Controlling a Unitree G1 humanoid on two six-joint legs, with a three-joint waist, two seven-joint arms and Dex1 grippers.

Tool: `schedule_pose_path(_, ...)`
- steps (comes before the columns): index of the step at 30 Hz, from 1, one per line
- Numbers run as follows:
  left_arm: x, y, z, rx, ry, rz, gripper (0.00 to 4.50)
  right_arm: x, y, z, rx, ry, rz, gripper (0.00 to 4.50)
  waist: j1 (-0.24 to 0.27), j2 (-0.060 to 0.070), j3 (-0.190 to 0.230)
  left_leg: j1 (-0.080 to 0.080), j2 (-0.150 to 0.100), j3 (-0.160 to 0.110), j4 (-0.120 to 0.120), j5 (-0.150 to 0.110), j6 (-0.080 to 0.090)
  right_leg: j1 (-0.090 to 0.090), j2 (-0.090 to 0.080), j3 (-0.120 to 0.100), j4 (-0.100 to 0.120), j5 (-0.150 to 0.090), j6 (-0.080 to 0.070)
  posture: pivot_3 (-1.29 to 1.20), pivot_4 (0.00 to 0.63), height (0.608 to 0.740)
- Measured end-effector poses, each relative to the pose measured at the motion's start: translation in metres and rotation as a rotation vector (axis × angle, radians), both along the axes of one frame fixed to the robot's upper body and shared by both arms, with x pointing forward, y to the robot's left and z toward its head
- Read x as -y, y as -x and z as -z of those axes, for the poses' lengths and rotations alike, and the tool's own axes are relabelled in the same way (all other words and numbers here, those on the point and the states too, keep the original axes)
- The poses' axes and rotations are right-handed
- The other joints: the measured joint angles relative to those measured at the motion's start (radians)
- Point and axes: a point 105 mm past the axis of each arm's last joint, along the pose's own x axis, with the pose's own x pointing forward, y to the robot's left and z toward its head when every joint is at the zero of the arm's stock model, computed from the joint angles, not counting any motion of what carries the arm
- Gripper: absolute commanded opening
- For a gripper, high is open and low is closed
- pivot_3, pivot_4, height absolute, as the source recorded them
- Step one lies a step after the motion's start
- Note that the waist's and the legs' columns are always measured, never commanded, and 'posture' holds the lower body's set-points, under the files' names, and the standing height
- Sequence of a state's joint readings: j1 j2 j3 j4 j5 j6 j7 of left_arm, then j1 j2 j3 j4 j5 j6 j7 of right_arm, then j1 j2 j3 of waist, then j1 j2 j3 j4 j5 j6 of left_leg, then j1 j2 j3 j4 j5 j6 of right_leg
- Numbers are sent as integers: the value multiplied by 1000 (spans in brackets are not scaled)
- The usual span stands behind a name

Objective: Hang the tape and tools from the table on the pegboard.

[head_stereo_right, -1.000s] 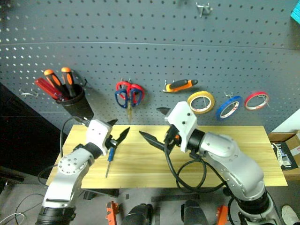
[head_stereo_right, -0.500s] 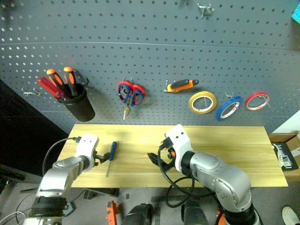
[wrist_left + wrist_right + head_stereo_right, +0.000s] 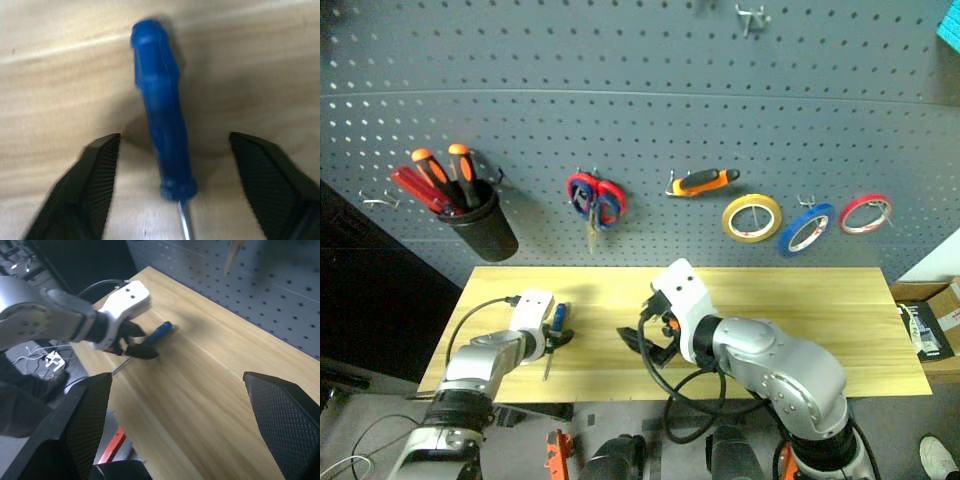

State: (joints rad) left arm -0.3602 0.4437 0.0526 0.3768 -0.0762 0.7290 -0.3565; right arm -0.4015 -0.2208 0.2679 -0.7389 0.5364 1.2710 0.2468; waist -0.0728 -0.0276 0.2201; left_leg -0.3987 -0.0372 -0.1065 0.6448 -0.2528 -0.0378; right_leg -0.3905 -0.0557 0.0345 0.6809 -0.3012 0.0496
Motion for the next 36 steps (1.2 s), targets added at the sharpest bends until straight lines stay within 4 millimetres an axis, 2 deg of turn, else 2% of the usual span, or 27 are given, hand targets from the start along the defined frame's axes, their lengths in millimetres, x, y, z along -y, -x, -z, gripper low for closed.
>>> schedule_pose_path(3, -3, 2, 0, 7, 19, -18, 1360, -1, 3, -7, 69, 8, -53, 4500, -9, 0, 0, 0, 0, 0, 0, 0, 0, 0, 0, 0, 0, 0, 0, -102, 229, 740)
schedule_pose_path(6, -7, 9, 1, 12, 31, -33, 614, 0, 5, -13, 146, 4, -92, 4500, -13, 0, 0, 0, 0, 0, 0, 0, 0, 0, 0, 0, -1, 0, 0, -102, 221, 740)
schedule_pose_path(9, -6, 18, -4, 66, 45, -15, 602, -1, 8, -25, 250, -35, -133, 4500, -14, 0, 0, 0, 1, 0, 0, 0, 0, 0, -2, 2, -1, 0, 0, -101, 213, 740)
schedule_pose_path(12, 1, 27, -22, 184, 19, 57, 602, -3, 15, -33, 295, -79, -197, 4500, -12, 0, 0, -1, 3, 0, -1, 0, -1, 0, -2, 3, -1, 0, 0, -93, 200, 740)
schedule_pose_path(14, 8, 42, -41, 309, -11, 116, 602, -3, 21, -35, 298, -83, -249, 4500, -14, -1, 0, 0, 4, 2, -1, -1, -1, 0, -3, 5, -3, 0, 0, -81, 193, 740)
schedule_pose_path(16, 20, 53, -72, 467, -22, 175, 602, 2, 19, -41, 324, -87, -248, 4500, -7, -1, 0, -1, 4, 1, -1, -1, -2, 0, -3, 4, -3, 0, 0, -76, 189, 740)
schedule_pose_path(20, 48, 52, -136, 734, -23, 258, 602, 6, 15, -56, 379, -114, -251, 4500, 26, -1, -1, 0, 5, -1, 0, -1, -2, 2, -1, 0, -2, 1, -1, -58, 180, 740)
schedule_pose_path(22, 59, 45, -177, 894, -43, 280, 602, 9, 9, -59, 386, -118, -245, 4500, 38, -1, -1, 0, 4, 0, 1, 0, -2, 2, 1, 0, -2, 2, -1, -50, 174, 740)
schedule_pose_path(25, 60, 36, -236, 1107, -95, 248, 602, 15, 2, -59, 388, -108, -237, 4500, 40, -2, -2, 0, 3, 2, 1, 0, -1, 2, 2, -2, -1, 2, 0, -42, 170, 740)
schedule_pose_path(30, 43, 23, -299, 1306, -140, 111, 602, 19, -8, -61, 399, -107, -216, 4500, 37, -3, -3, 0, 3, 2, 1, 0, -1, 1, 3, -1, -1, 2, 0, -27, 150, 740)
schedule_pose_path(33, 28, 18, -317, 1355, -147, 20, 602, 20, -14, -69, 429, -121, -201, 4500, 36, -3, -4, 0, 2, 3, 1, 1, -3, 1, 2, -1, -1, 2, 0, -34, 143, 740)
schedule_pose_path(36, 16, 7, -307, 1312, -142, -35, 602, 23, -19, -69, 437, -117, -181, 4500, 39, -3, -5, -1, 1, 2, 1, 2, -5, 0, 2, -1, -2, 2, 0, -49, 140, 740)
